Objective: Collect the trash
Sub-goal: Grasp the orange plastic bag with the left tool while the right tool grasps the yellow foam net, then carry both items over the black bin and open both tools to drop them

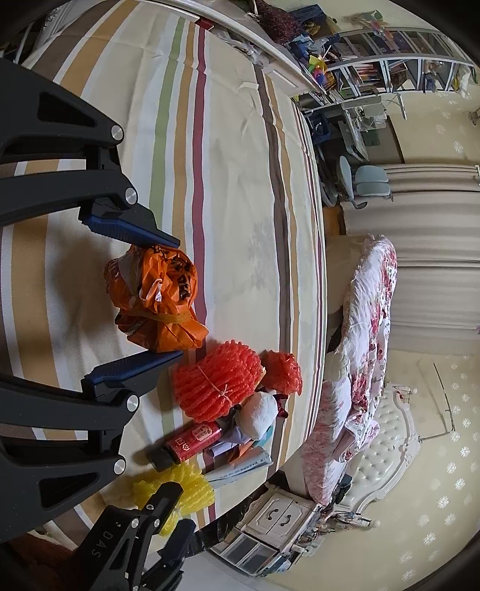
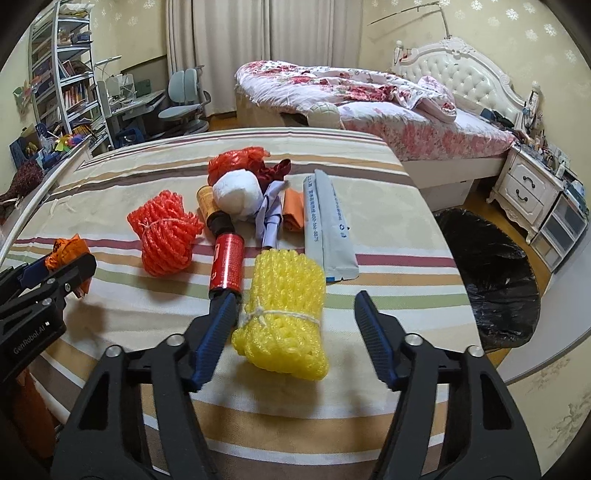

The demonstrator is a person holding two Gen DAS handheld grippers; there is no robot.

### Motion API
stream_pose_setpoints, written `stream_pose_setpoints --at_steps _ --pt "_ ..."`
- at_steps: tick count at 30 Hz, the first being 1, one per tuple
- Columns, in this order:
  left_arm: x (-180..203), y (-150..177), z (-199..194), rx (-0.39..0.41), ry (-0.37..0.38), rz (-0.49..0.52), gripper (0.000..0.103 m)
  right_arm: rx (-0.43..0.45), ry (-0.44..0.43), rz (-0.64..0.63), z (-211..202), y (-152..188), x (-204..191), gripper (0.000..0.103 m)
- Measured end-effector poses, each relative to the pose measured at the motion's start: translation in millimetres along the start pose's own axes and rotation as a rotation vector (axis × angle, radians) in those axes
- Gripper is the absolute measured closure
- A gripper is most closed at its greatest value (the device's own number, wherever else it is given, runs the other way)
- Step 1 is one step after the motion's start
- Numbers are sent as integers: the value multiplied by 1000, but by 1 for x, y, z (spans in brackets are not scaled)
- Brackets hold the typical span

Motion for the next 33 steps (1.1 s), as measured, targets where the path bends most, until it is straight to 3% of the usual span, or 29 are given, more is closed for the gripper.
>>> stream_pose_setpoints --at_steps 2,9,14,24,33 --pt "0 1 0 -2 3 -5 50 -20 -38 10 4 3 -1 61" --pt "11 -2 -4 10 34 -5 50 41 -19 22 -14 1 10 64" --pt "38 -13 -9 40 84 12 50 97 32 79 -30 -4 45 64" --pt "132 -40 1 79 221 99 50 163 240 201 -41 -13 159 64" --pt "231 -54 33 91 294 216 50 151 308 295 -14 -8 233 64"
Point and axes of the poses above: each gripper's, at about its wrist camera, not at the fingertips, and z roughly the way its jaws point, x to its right, y to its underside, the point moved 5 cm from there along z, roughly the way its jaws point, and after that the axes turned 4 degrees about -z, right-handed, at the moved point
